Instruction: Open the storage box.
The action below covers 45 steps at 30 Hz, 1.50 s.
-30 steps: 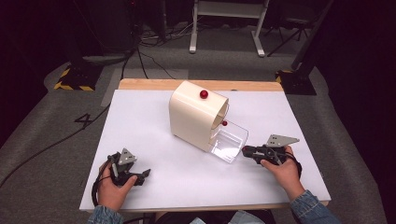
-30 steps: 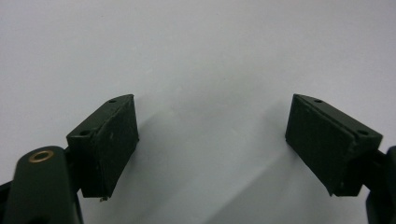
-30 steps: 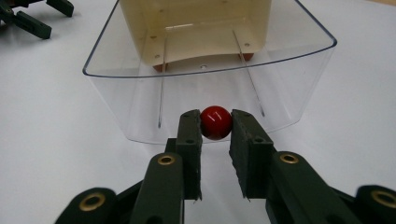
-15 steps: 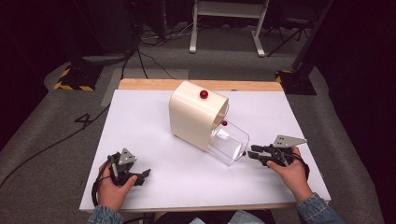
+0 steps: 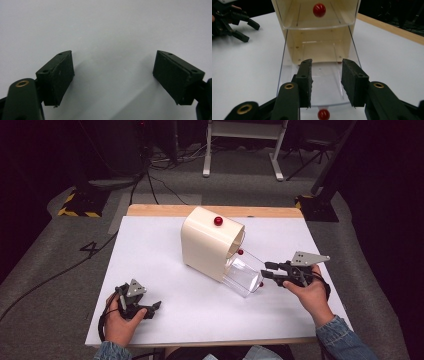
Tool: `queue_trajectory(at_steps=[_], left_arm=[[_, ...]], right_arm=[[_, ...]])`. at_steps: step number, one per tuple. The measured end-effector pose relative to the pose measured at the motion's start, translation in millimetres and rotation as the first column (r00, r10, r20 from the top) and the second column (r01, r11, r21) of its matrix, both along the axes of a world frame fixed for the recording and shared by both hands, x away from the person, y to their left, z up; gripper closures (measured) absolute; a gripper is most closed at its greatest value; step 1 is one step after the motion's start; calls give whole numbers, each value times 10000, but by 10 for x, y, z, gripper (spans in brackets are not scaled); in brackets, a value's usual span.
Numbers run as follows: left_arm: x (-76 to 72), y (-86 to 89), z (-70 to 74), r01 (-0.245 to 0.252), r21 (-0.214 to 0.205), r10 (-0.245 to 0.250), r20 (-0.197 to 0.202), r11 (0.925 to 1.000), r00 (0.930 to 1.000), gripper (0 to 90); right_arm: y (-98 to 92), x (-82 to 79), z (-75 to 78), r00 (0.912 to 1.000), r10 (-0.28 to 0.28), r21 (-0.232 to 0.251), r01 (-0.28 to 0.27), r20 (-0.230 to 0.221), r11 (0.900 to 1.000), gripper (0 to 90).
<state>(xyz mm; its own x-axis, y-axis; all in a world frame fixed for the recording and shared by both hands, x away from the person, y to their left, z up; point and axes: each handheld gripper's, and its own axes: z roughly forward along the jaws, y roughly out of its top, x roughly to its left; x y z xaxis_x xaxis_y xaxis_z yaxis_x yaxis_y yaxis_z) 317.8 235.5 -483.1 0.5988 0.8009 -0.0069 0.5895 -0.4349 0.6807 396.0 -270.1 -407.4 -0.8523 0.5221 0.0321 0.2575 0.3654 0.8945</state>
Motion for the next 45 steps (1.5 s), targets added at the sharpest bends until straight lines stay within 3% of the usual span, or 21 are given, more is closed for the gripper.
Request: queue_trajectory(at_steps=[7, 13, 23, 27, 32, 45], left_arm=[[-1, -2, 0, -36, -26, 36, -22, 10000, 10000, 171], [0, 1, 0, -2, 7, 2, 7, 10000, 10000, 171], [-8, -3, -4, -21, -1, 21, 67, 10000, 10000, 172], [-7, -2, -4, -16, -14, 16, 52, 10000, 10000, 172], [-7, -2, -4, -27, -13, 27, 42, 10000, 10000, 171], [-5, -1, -4, -16, -5, 17, 61, 10000, 10000, 171]], right_arm=[[195, 121, 184, 9994, 163, 294, -172, 290, 9994, 606], [356, 244, 255, 9989, 218, 377, -234, 418, 9990, 600], [592, 405, 194, 9982, 375, 861, -414, 461, 9954, 635], [638, 422, 164, 9981, 418, 782, -453, 464, 9959, 676], [637, 425, 129, 9978, 566, 954, -597, 347, 9936, 738], [641, 410, 134, 9967, 589, 841, -635, 559, 9944, 745]])
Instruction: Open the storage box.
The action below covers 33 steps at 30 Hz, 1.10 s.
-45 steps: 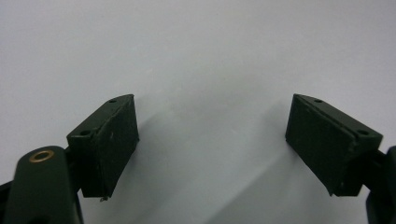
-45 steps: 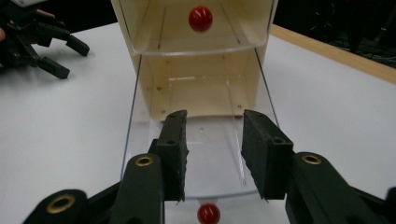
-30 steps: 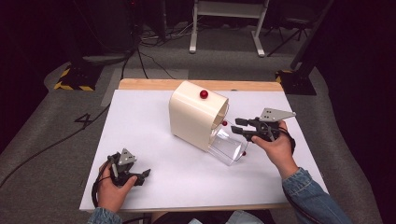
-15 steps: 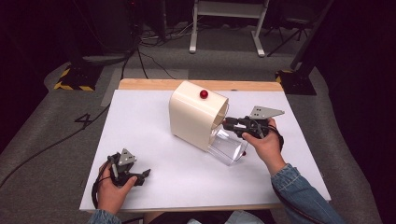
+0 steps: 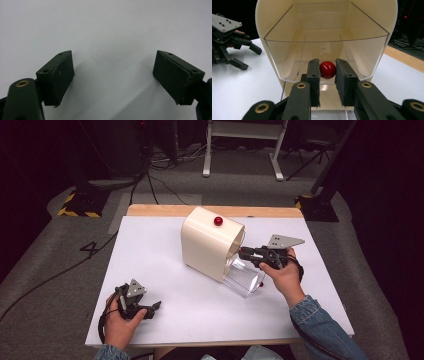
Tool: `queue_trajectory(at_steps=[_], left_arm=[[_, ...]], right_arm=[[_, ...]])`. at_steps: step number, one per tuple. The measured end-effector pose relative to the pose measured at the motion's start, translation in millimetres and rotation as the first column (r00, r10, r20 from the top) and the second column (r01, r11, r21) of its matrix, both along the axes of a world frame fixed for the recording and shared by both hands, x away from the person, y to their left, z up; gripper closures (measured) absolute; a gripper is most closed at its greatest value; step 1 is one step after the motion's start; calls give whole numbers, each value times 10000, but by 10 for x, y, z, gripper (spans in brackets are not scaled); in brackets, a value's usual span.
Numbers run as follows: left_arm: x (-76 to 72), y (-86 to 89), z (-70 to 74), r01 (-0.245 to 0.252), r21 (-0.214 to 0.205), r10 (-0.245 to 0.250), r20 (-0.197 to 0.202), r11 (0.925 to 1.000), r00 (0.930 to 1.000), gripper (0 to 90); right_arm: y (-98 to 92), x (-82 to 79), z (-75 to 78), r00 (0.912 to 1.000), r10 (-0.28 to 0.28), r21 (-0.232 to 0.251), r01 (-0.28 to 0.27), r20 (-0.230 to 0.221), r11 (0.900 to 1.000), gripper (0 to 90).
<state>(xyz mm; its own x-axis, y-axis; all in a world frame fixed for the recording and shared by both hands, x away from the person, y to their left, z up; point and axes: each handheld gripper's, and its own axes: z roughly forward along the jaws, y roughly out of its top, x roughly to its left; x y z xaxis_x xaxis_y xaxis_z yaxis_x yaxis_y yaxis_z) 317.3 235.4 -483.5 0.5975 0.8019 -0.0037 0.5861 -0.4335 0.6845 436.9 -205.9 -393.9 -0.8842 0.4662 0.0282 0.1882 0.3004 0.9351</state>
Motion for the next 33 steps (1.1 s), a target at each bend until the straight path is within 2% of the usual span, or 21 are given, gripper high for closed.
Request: queue_trajectory(at_steps=[5, 11, 17, 33], left_arm=[[0, -1, 0, -11, -21, 11, -12, 10000, 10000, 171], [4, 1, 2, 18, 6, -18, -34, 10000, 10000, 171], [4, 1, 4, 1, -5, -1, -82, 10000, 10000, 171], [5, 2, 4, 15, 5, -15, -65, 10000, 10000, 171]], right_arm=[[-40, -39, 32, 10000, -36, -70, 36, -47, 10000, 745], [-193, -134, 84, 9999, -142, 65, 142, -12, 9999, 746], [-338, -216, 132, 9994, -202, 136, 206, -290, 9997, 746], [-631, -455, 164, 9990, -430, -56, 429, -135, 9991, 746]])
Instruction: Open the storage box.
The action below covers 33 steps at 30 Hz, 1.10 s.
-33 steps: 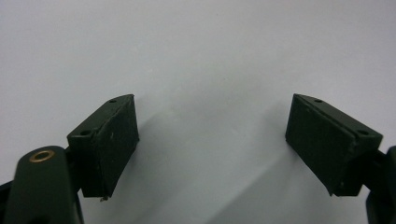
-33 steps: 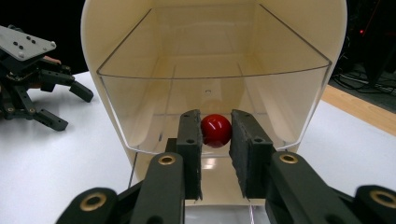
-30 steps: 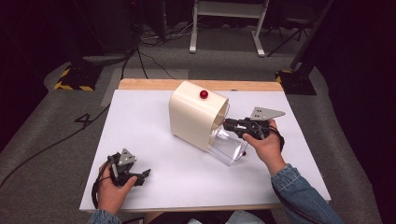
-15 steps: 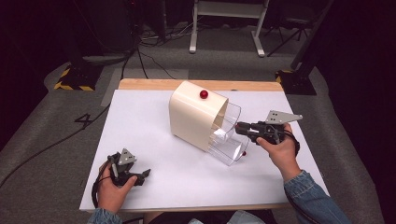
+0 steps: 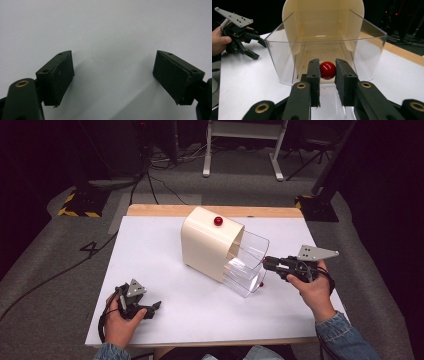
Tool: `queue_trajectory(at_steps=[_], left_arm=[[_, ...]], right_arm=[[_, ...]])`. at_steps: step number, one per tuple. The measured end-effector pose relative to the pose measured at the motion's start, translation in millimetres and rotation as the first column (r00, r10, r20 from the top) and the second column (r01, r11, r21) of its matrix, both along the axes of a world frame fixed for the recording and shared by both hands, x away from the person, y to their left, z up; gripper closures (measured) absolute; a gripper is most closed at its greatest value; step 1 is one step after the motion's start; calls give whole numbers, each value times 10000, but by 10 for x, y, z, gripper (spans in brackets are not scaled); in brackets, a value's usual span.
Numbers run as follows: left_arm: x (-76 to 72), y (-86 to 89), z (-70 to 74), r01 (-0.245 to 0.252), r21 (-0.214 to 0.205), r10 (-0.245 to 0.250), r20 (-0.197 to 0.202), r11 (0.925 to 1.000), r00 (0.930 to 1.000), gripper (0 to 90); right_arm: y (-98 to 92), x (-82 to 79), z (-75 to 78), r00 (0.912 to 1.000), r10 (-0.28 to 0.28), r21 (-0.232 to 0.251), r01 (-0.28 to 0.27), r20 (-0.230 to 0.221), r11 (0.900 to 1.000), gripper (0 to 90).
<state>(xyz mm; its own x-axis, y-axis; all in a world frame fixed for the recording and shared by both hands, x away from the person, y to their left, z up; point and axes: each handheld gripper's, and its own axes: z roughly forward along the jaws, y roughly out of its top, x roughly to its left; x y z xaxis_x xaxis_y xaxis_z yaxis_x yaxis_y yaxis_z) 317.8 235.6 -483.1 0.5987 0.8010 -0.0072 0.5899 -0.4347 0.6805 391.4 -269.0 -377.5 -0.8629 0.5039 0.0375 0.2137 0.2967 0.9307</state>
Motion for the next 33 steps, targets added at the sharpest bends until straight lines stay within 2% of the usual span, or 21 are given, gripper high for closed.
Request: queue_trajectory(at_steps=[11, 15, 17, 23, 33], left_arm=[[0, 0, -1, -1, -11, 1, 9, 10000, 10000, 171], [0, 1, 0, 18, 19, -18, 10, 10000, 10000, 171], [0, 1, 0, 12, 9, -12, 7, 10000, 10000, 171], [0, 1, 0, 16, 15, -16, 8, 10000, 10000, 171], [-3, -1, -1, -10, 3, 10, 25, 10000, 10000, 171]], right_arm=[[-91, -65, -59, 9999, -72, -37, 72, -113, 10000, 744], [-111, -60, -123, 9995, -178, -135, 175, -252, 9998, 741], [-122, -52, -159, 9988, -160, -113, 155, -466, 9998, 740], [-166, -24, -237, 9973, -466, -448, 441, -570, 9980, 644], [-228, -36, -265, 9961, -610, -380, 586, -641, 9976, 613]])
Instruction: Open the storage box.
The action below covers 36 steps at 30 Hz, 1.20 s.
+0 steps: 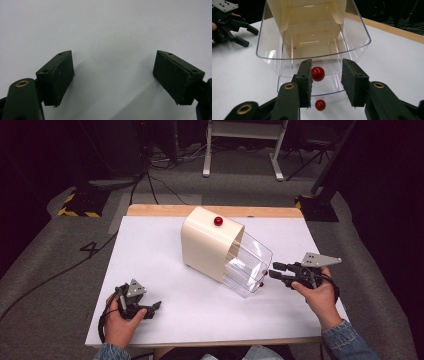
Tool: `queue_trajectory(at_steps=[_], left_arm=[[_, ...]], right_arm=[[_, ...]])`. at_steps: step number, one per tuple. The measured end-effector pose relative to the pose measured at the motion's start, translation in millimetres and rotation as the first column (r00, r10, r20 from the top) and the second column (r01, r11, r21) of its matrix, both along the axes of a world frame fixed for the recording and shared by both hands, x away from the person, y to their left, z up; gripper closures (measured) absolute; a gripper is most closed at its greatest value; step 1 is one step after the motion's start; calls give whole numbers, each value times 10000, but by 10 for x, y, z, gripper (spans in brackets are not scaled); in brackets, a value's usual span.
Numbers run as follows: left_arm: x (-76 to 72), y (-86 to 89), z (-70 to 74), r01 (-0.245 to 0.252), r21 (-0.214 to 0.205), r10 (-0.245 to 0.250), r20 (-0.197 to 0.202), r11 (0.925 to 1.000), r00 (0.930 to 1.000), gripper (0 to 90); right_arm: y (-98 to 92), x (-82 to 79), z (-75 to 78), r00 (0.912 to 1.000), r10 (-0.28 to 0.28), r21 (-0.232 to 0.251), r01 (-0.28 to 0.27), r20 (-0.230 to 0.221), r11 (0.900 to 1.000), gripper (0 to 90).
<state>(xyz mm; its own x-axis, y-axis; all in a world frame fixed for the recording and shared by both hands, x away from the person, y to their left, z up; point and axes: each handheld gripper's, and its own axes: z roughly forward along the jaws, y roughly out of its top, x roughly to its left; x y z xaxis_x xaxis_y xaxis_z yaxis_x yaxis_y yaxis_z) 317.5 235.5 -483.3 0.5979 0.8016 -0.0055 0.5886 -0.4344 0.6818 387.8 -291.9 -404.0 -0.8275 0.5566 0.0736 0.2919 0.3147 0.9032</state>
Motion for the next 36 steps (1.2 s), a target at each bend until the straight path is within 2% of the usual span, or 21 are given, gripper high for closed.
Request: queue_trajectory(at_steps=[7, 11, 16, 18, 29, 36], left_arm=[[2, 2, 2, 13, 10, -13, -18, 10000, 10000, 171], [2, 3, 2, 23, 16, -23, -12, 10000, 10000, 171], [2, 2, 2, 17, 8, -17, -16, 10000, 10000, 171], [3, 2, 2, 7, 2, -7, -18, 10000, 10000, 171], [4, 0, -1, -18, -77, 17, -40, 10000, 10000, 170], [4, 0, -1, -18, -71, 17, -44, 10000, 10000, 170]], right_arm=[[-70, -28, 22, 9998, -137, -161, 139, 150, 9998, 552], [-180, -51, 37, 9989, -414, -222, 419, 215, 9989, 485], [-330, -100, 44, 9975, -689, -479, 695, 152, 9964, 443], [-478, -166, 40, 9952, -972, -714, 977, 98, 9927, 430], [-907, -312, -40, 9826, -1833, -1340, 1776, -313, 9749, 374], [-1075, -305, -188, 9687, -2380, -2018, 2197, -708, 9545, 342]])
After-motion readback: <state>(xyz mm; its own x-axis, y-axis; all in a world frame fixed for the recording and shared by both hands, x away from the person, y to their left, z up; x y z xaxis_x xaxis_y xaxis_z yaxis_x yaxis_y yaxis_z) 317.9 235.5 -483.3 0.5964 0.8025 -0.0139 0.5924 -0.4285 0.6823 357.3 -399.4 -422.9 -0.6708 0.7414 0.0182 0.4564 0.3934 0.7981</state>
